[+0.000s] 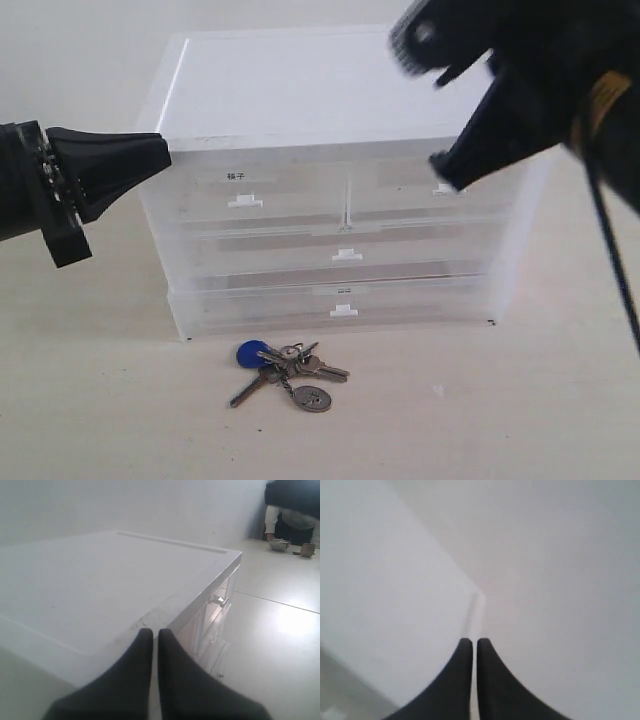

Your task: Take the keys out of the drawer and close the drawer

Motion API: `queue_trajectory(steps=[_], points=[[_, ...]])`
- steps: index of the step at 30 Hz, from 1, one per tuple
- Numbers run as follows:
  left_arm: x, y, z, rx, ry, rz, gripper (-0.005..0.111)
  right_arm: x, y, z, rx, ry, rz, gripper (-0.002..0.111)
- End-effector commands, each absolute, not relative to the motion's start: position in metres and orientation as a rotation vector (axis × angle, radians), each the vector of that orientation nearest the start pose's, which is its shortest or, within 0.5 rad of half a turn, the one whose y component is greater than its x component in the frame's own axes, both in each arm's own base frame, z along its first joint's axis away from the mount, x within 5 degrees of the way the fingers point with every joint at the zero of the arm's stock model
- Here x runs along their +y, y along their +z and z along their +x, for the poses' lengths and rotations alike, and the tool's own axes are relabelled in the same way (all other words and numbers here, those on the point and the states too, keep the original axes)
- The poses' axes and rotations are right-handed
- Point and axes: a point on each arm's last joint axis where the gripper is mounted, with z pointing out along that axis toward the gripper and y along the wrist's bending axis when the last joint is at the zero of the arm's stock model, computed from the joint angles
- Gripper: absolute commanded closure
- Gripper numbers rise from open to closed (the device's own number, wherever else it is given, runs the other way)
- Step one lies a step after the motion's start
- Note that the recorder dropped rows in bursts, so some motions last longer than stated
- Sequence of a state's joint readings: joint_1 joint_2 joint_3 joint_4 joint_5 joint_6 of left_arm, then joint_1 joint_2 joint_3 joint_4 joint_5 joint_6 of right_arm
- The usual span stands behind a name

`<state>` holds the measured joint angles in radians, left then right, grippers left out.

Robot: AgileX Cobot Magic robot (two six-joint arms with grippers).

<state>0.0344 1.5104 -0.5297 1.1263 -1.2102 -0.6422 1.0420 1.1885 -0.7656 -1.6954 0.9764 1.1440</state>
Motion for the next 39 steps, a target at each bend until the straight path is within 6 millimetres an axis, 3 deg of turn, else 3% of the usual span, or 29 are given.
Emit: queue_trajectory(steps=[1, 8, 12, 16, 19, 24, 28, 32, 33, 34, 37, 38, 39], points=[[-0.072, 0.224, 0.245, 1.463, -0.799, 0.771, 0.102, 0.117, 0.351, 0.19, 1.541, -0.515, -0.434, 0.108], [-0.072, 0.241, 0.226, 1.399, -0.761, 0.785, 0.102, 0.064, 0.352, 0.217, 1.626, -0.443, -0.25, 0.108], [-0.069, 0.261, 0.208, 1.334, -0.694, 0.741, 0.102, 0.049, 0.342, 0.232, 1.699, -0.311, -0.182, 0.108], [-0.053, 0.267, 0.2, 1.41, -0.526, 0.507, 0.102, 0.044, 0.325, 0.248, 1.796, -0.126, -0.131, 0.108], [-0.04, 0.265, 0.197, 1.449, -0.412, 0.349, 0.102, 0.047, 0.311, 0.258, 1.854, -0.091, -0.134, 0.108], [-0.033, 0.268, 0.186, 1.418, -0.375, 0.259, 0.102, 0.059, 0.331, 0.257, 1.803, 0.018, -0.196, 0.108], [-0.031, 0.279, 0.174, 1.393, -0.327, 0.266, 0.102, 0.066, 0.367, 0.231, 1.679, 0.172, -0.279, 0.108], [-0.029, 0.291, 0.156, 1.365, -0.29, 0.242, 0.102, 0.056, 0.403, 0.192, 1.525, 0.201, -0.26, 0.108], [-0.029, 0.296, 0.143, 1.319, -0.277, 0.245, 0.102, 0.049, 0.42, 0.165, 1.434, 0.217, -0.245, 0.108], [-0.029, 0.298, 0.138, 1.297, -0.274, 0.246, 0.102, 0.046, 0.428, 0.151, 1.387, 0.231, -0.243, 0.108], [-0.029, 0.303, 0.12, 1.223, -0.26, 0.255, 0.102, 0.038, 0.445, 0.11, 1.26, 0.271, -0.248, 0.108], [-0.028, 0.305, 0.109, 1.186, -0.246, 0.252, 0.102, 0.031, 0.452, 0.083, 1.178, 0.276, -0.242, 0.108], [-0.028, 0.306, 0.104, 1.175, -0.238, 0.246, 0.102, 0.027, 0.454, 0.069, 1.139, 0.276, -0.236, 0.108]])
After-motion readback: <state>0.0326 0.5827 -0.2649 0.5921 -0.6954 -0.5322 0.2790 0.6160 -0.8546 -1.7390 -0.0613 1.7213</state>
